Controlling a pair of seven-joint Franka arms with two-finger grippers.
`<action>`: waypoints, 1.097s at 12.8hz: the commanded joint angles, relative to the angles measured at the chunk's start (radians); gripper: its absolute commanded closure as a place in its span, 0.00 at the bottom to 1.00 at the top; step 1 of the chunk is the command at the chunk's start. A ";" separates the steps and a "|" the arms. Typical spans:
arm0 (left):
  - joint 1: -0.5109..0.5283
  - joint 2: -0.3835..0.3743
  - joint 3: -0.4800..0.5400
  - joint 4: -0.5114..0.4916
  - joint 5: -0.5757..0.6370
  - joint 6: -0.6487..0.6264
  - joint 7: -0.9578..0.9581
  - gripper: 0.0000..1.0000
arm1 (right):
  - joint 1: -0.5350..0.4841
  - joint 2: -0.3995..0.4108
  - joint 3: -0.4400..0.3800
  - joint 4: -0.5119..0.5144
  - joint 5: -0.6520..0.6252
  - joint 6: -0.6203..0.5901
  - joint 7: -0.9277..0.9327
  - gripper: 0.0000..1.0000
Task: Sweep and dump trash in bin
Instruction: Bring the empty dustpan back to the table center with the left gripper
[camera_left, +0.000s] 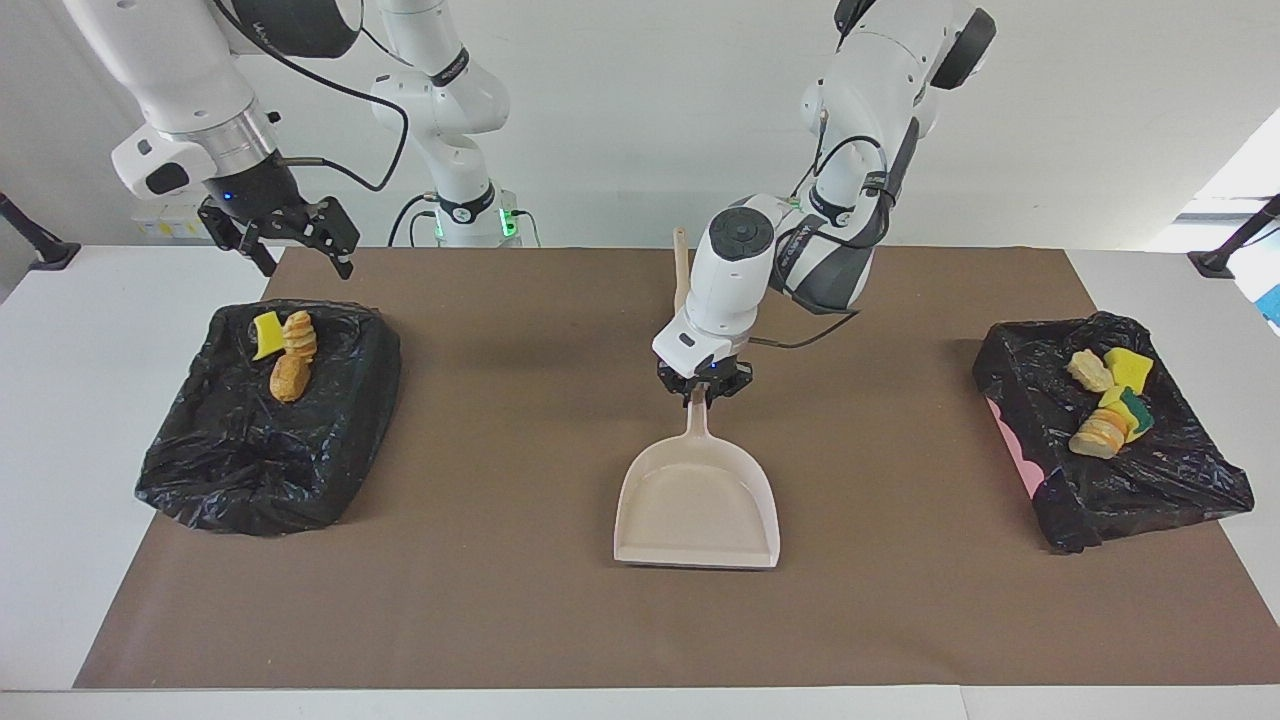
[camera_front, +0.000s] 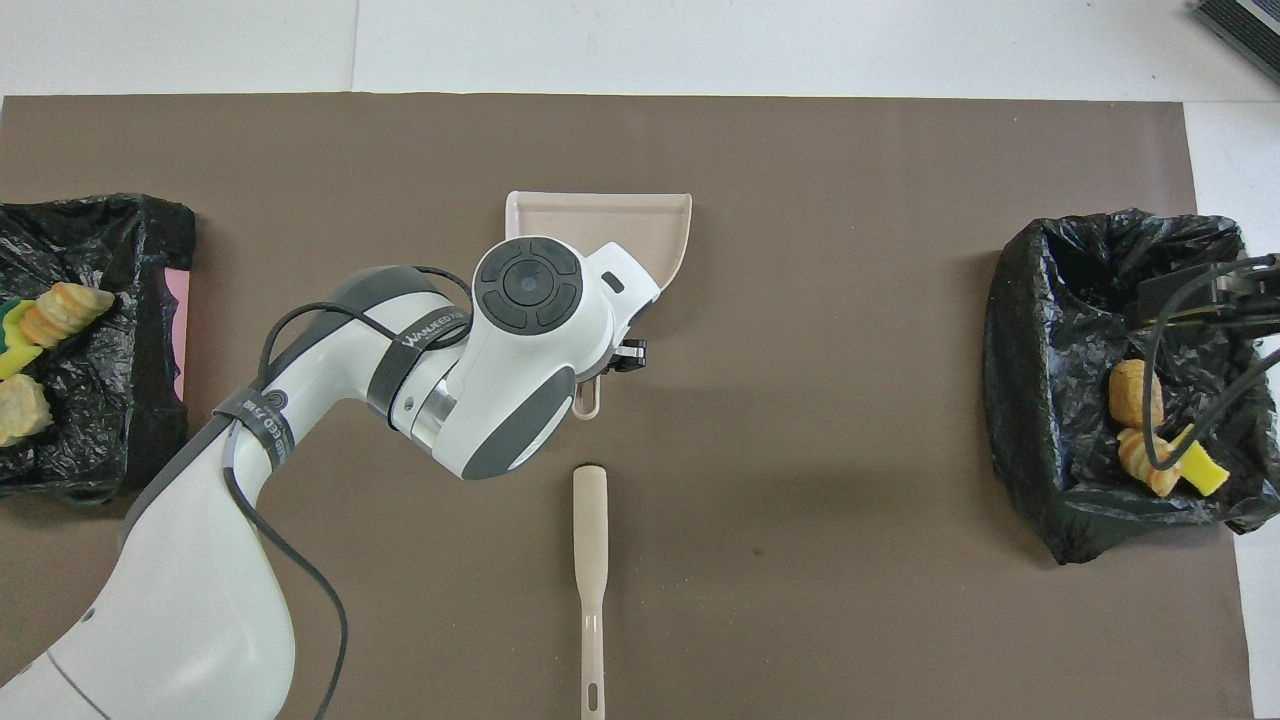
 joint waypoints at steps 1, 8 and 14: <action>-0.017 -0.012 0.010 -0.028 0.006 0.010 -0.017 0.91 | 0.000 -0.007 0.005 -0.010 -0.016 0.021 0.005 0.00; -0.017 -0.022 0.016 -0.031 0.016 -0.085 -0.020 0.10 | 0.036 -0.007 0.005 -0.010 -0.068 0.029 0.025 0.00; -0.010 -0.165 0.129 -0.042 0.013 -0.192 0.119 0.00 | 0.034 -0.007 0.004 -0.010 -0.061 0.029 0.025 0.00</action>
